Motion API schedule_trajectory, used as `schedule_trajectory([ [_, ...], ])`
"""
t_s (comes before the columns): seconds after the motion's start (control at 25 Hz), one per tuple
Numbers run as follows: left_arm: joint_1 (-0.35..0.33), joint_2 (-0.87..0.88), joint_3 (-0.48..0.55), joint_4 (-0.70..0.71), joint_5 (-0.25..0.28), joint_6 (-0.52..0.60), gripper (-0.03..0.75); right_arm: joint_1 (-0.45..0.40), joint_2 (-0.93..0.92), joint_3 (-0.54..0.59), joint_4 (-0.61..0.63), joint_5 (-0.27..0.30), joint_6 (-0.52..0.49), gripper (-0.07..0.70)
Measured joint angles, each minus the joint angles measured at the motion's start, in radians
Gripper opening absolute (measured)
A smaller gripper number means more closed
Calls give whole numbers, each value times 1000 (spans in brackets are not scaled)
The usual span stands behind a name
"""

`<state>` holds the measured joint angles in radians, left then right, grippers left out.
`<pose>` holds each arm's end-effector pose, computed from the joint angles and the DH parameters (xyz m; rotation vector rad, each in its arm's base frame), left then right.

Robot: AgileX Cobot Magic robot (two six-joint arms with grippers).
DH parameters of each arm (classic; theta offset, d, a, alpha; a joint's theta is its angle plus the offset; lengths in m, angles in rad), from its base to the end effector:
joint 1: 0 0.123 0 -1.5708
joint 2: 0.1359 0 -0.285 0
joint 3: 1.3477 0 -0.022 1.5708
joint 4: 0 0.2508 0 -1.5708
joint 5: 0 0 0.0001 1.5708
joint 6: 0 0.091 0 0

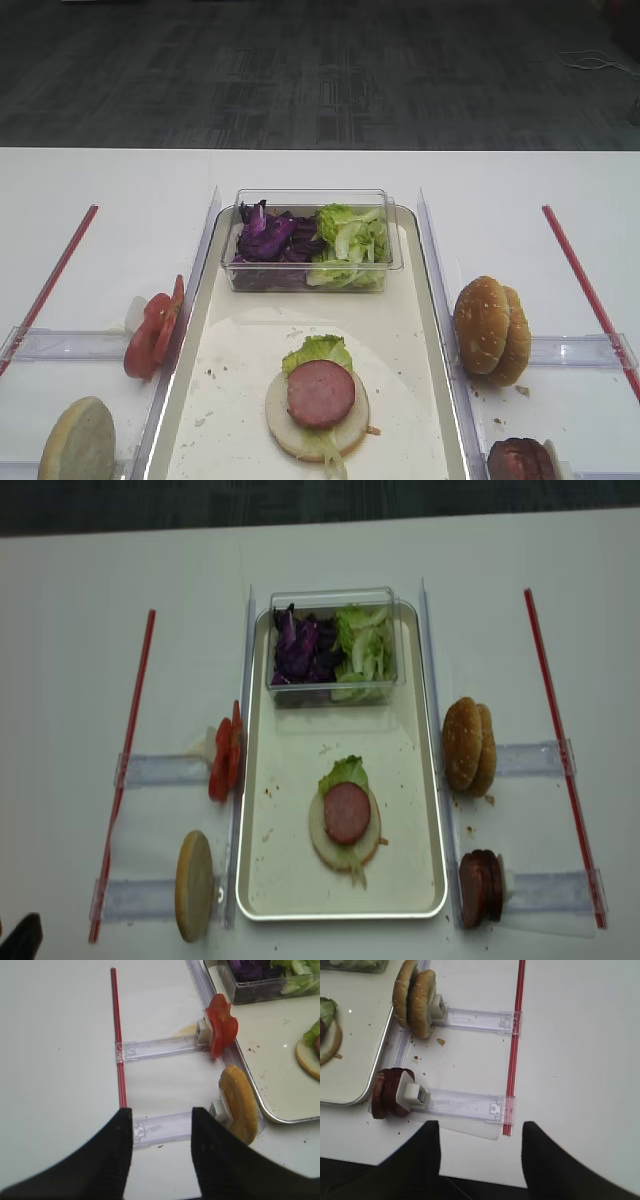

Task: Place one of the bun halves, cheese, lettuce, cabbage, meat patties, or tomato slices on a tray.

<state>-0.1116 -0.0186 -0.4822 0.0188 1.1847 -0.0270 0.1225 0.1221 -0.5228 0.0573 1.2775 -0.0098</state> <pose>-0.0111 0.0028 0.2626 0.0894 2.1660 -0.0566 -0.0010 0.0049 0.2682 -0.1632 2.3564 0.1275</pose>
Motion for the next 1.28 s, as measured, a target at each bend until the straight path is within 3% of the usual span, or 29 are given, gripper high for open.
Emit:
schedule_trajectory([
  [0.32,0,0,0,0,0,0,270,0,-134,0,-3,3,0,362],
  [0.64,0,0,0,0,0,0,270,0,-138,3,-3,5,0,361],
  [0.84,0,0,0,0,0,0,270,0,-138,31,-1,-83,0,358],
  [1.28,0,0,0,0,0,0,270,0,-138,46,-1,-115,0,265],
])
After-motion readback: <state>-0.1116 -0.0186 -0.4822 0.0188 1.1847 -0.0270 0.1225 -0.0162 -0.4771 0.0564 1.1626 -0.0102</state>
